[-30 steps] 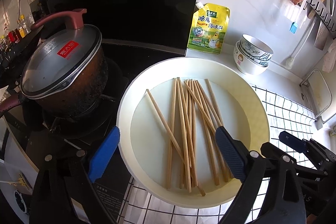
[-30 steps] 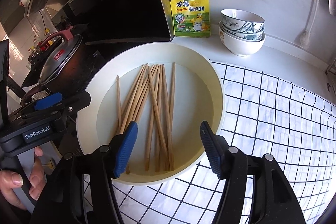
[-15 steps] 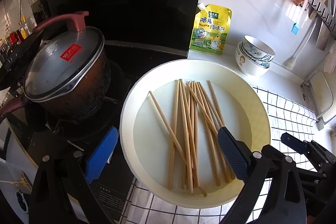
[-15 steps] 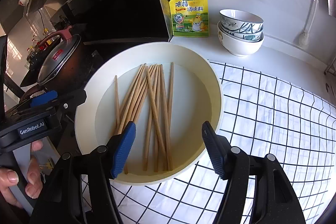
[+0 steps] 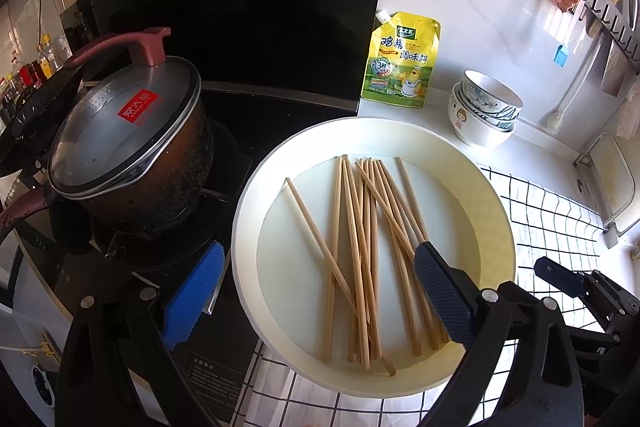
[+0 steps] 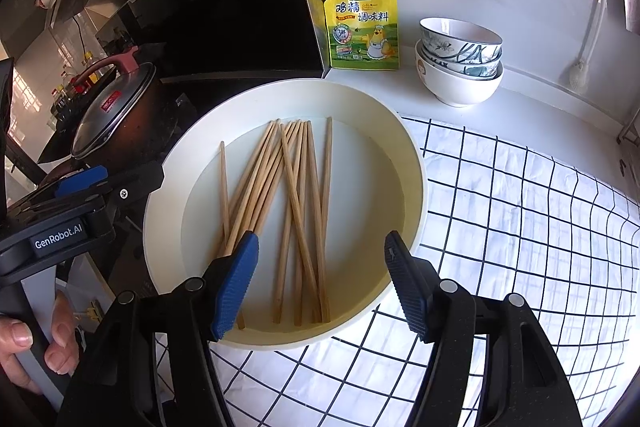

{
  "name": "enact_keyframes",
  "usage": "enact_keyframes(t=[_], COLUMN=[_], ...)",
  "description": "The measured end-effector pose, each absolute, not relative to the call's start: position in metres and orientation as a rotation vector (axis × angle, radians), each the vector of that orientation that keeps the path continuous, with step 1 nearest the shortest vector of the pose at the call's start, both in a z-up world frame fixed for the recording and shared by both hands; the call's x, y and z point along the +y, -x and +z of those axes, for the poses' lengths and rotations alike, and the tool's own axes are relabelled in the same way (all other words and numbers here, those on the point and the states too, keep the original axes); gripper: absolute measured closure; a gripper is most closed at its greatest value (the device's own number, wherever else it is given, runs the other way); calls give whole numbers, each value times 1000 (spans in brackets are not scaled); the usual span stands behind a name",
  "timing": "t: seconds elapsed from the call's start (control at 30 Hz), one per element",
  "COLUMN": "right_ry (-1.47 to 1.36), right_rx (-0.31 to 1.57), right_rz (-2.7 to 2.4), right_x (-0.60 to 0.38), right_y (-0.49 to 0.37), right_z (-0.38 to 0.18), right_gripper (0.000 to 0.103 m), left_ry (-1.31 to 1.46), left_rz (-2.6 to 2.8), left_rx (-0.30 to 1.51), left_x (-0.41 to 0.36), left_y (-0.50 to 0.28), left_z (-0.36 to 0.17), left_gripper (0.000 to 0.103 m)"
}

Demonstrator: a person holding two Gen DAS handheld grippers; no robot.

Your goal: Organize utensils

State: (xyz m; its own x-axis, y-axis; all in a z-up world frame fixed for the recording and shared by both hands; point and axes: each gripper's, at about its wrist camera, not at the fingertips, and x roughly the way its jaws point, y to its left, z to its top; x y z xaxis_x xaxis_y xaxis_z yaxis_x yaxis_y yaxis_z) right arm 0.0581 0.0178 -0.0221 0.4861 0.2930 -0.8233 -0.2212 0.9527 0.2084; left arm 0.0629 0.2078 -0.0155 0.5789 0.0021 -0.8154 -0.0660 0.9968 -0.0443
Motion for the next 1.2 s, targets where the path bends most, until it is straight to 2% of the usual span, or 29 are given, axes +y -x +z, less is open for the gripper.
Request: enact_keyframes(t=[1.2], right_ry=[-69], right_rx=[1013], right_rz=[308], right_x=[15], right_y=[-49], right_z=[-20], right_gripper=[40], left_ry=[71], left_rz=[23], left_rx=[962], left_x=[203], left_y=[-57], left_z=[-18], left_gripper=[8])
